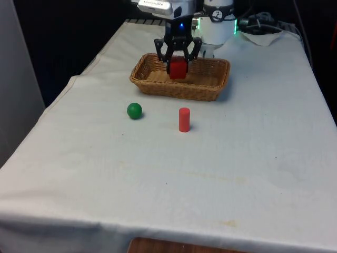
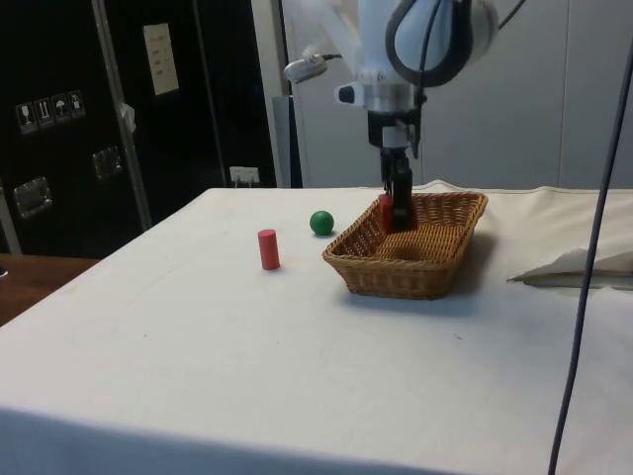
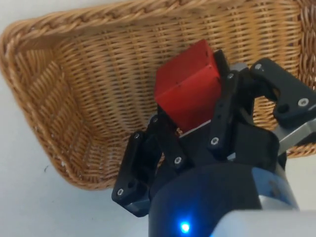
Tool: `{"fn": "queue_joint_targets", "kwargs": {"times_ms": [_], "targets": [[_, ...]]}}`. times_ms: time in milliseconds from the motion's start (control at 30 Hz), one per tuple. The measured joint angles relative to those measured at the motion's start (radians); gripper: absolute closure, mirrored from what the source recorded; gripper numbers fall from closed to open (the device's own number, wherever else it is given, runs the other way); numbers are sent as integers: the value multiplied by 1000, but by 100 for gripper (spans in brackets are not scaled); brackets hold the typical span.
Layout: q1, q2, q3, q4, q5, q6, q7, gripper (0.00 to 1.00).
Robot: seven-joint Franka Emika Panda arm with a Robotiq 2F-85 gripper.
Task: Pick up the object to the left of the cylinder and place it into the basket.
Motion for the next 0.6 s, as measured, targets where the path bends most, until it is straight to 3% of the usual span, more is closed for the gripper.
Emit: {"fn": "queue_joint_targets", "kwargs": {"times_ms": [400, 600], "targets": [[-2, 42, -12, -64, 3, 132, -44, 100], [-1, 59, -7, -77, 6, 164, -44, 100]]}}
